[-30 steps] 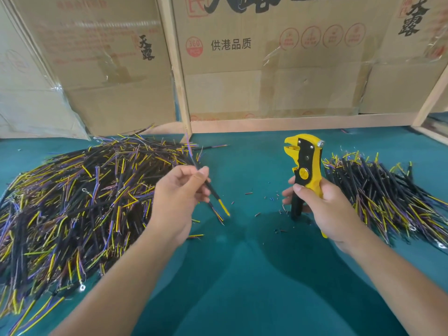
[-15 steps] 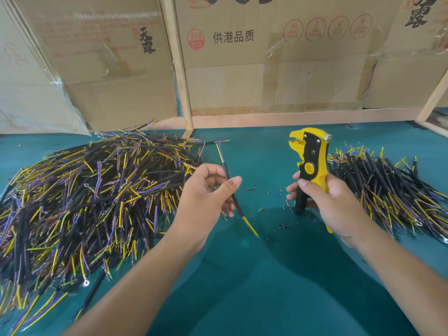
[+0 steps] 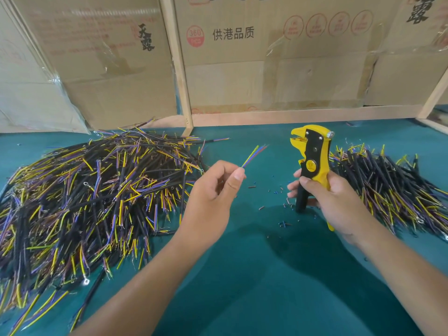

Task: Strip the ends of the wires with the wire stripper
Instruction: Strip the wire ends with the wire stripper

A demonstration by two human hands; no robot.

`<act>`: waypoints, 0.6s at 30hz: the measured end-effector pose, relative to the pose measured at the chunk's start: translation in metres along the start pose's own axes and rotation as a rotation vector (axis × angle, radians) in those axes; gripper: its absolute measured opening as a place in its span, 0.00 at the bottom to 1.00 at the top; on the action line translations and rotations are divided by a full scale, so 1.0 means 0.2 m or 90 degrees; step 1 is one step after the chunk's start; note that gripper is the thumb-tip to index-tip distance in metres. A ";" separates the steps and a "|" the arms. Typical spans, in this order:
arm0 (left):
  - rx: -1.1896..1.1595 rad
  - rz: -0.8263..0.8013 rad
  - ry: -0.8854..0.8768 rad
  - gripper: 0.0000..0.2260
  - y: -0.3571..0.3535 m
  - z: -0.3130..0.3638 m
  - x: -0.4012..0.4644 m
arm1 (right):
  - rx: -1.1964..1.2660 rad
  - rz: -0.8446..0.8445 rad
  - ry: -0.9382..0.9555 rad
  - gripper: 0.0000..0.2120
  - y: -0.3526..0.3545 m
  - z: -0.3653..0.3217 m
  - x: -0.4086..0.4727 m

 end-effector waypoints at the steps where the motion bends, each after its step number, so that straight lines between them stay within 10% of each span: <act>1: 0.013 0.002 -0.009 0.09 0.00 0.01 0.00 | 0.002 0.001 -0.001 0.06 0.00 0.00 0.00; 18: -0.169 -0.055 0.077 0.07 -0.03 -0.01 -0.01 | 0.006 -0.003 0.002 0.06 0.00 0.00 0.00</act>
Point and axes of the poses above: each hand's wrist, its own x-axis towards the middle knuckle, its own y-axis out of the back of the hand, z = x × y, the point moved 9 cm from there along x, towards the middle knuckle, and after that the axes turned 13 degrees about x, right-handed, at the moved point
